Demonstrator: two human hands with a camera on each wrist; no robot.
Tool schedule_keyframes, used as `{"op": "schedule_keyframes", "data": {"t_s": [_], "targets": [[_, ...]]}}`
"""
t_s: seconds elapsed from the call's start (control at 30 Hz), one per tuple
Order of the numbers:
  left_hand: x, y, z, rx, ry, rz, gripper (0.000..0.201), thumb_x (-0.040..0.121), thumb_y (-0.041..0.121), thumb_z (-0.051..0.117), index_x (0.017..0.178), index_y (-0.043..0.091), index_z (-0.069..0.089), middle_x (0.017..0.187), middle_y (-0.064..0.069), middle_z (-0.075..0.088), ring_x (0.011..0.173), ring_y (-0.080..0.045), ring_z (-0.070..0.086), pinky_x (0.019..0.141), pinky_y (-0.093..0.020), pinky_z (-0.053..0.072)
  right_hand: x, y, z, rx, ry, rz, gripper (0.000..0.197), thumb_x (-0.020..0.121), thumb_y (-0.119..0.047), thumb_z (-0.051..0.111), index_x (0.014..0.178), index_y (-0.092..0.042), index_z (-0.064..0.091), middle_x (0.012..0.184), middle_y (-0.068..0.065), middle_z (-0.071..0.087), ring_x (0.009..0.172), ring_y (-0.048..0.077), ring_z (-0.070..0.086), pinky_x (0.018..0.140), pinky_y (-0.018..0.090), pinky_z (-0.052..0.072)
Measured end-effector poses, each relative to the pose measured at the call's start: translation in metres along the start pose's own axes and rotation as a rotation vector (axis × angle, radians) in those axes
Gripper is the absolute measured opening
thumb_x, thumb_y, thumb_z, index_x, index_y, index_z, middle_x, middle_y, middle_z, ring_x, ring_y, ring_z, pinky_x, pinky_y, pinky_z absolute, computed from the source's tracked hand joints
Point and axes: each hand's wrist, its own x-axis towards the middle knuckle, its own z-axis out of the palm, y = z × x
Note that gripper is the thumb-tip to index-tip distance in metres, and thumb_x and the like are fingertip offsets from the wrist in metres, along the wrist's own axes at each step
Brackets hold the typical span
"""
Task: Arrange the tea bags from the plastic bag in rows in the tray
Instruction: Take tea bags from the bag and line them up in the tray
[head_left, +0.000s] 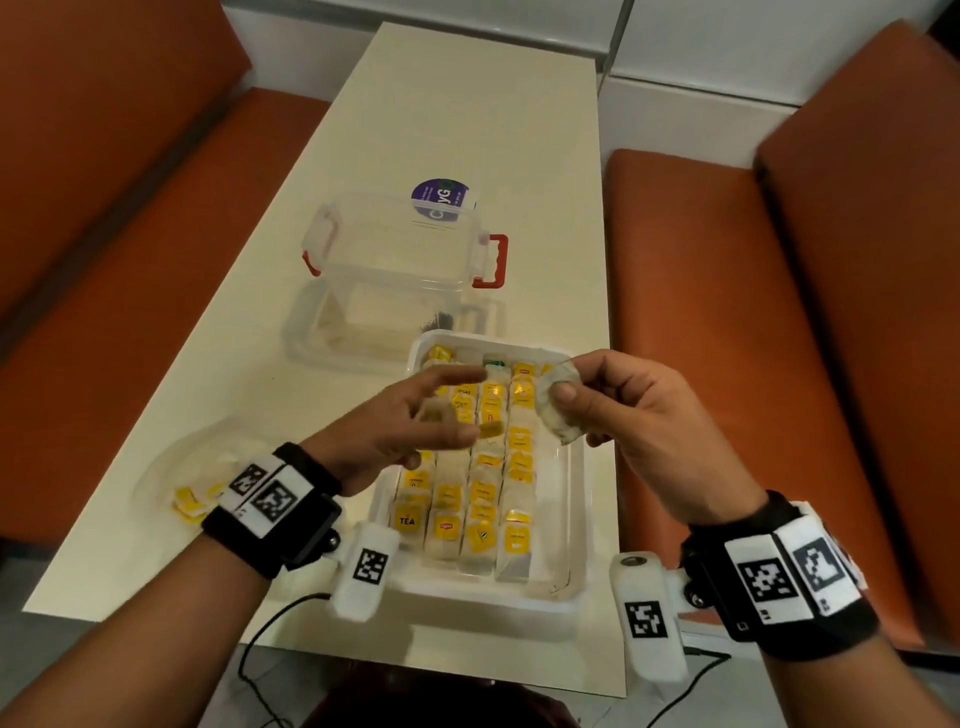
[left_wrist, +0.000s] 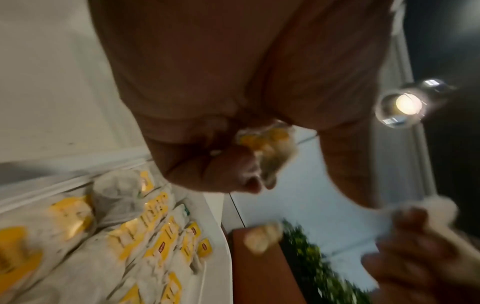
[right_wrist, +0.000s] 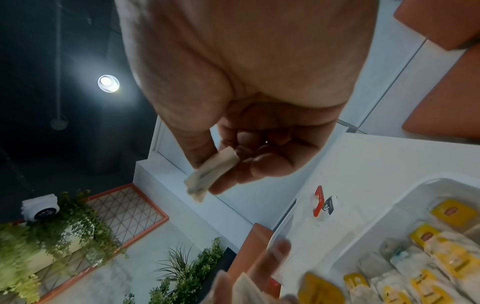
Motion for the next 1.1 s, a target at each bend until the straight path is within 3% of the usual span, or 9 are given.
{"op": "schedule_keyframes", "data": {"t_s": [0.07,0.2,0.33,0.43,0.57,0.63,0.77,1.0,1.1], "targets": [[0.01,0.005,0.013,0.123,-0.143,0.002,0.059,0.072,0.033,0.086,0.122,0.054,0.061,0.079,-0.004,0.046,0.069,-0.015,0.046,0.056,-0.023,0.032,0.005,0.001,0.0,-0.004,0.001,0.011,0.025,0.087,-0.023,0.067,0.099,-0.001,0.069,0.074,0.002,0.071,0.064,0.009,0.059,0.059,0.02,0.043],[0.026,-0.001,0.031,0.283,-0.227,0.03,0.009,0.086,0.022,0.078,0.095,0.02,0.076,0.082,0.005,0.067,0.078,-0.007,0.062,0.078,-0.027,0.053,0.012,0.002,-0.005,0.02,0.067,0.013,0.022,0.088,-0.021,0.067,0.097,-0.002,0.07,0.077,0.008,0.068,0.065,0.01,0.056,0.058,0.02,0.043],[0.028,-0.01,0.033,0.147,-0.059,0.007,0.01,0.088,0.02,0.074,0.082,0.013,0.069,0.064,0.006,0.056,0.051,-0.004,0.039,0.045,-0.014,0.031,0.021,0.017,-0.016,-0.065,0.142,0.045,0.009,0.09,-0.017,0.07,0.092,-0.009,0.074,0.077,0.008,0.07,0.067,0.012,0.057,0.059,0.024,0.046],[0.032,-0.011,0.026,0.059,0.082,0.01,0.015,0.086,0.026,0.074,0.079,0.016,0.066,0.069,0.003,0.058,0.05,-0.004,0.034,0.043,-0.015,0.026,0.029,0.048,-0.022,-0.358,0.153,0.138,0.013,0.084,-0.037,0.075,0.089,-0.026,0.076,0.075,0.003,0.072,0.069,0.016,0.065,0.071,0.046,0.056],[0.041,-0.007,0.025,0.095,0.109,0.075,0.013,0.09,0.017,0.071,0.081,0.01,0.065,0.062,0.01,0.056,0.046,0.0,0.036,0.043,-0.011,0.029,0.037,0.074,-0.012,-0.387,0.074,0.251,0.028,0.071,-0.052,0.071,0.091,-0.032,0.075,0.081,0.0,0.076,0.079,0.022,0.073,0.081,0.053,0.057],[0.047,-0.008,0.025,0.109,0.125,0.074,0.014,0.091,0.016,0.071,0.081,0.009,0.064,0.053,0.016,0.049,0.045,0.0,0.037,0.043,-0.011,0.029,0.043,0.076,-0.006,-0.329,0.055,0.261,0.018,0.08,-0.038,0.075,0.09,-0.023,0.076,0.083,0.002,0.077,0.081,0.021,0.074,0.08,0.046,0.058],[0.057,-0.013,0.025,0.114,0.141,0.031,0.019,0.09,0.014,0.071,0.077,0.011,0.059,0.048,0.017,0.043,0.045,-0.003,0.037,0.041,-0.012,0.029,0.049,0.074,-0.003,-0.213,0.011,0.285,0.011,0.091,-0.012,0.068,0.096,-0.013,0.077,0.086,0.003,0.077,0.07,0.0,0.065,0.06,0.011,0.045],[0.075,-0.016,0.025,0.337,0.121,0.017,0.018,0.078,0.016,0.077,0.071,0.009,0.063,0.064,0.003,0.055,0.056,-0.007,0.047,0.056,-0.026,0.04,0.058,0.075,-0.012,-0.262,-0.104,0.307,0.008,0.087,-0.022,0.077,0.091,-0.016,0.079,0.086,0.003,0.078,0.086,0.02,0.073,0.086,0.036,0.055],[0.082,-0.017,0.023,0.406,0.117,0.004,0.019,0.078,0.026,0.082,0.072,0.016,0.067,0.066,0.009,0.058,0.059,-0.005,0.051,0.06,-0.03,0.043,0.067,0.077,-0.021,-0.43,-0.137,0.307,0.009,0.083,-0.025,0.081,0.091,-0.021,0.079,0.078,-0.005,0.074,0.078,0.014,0.069,0.078,0.035,0.053]]}}
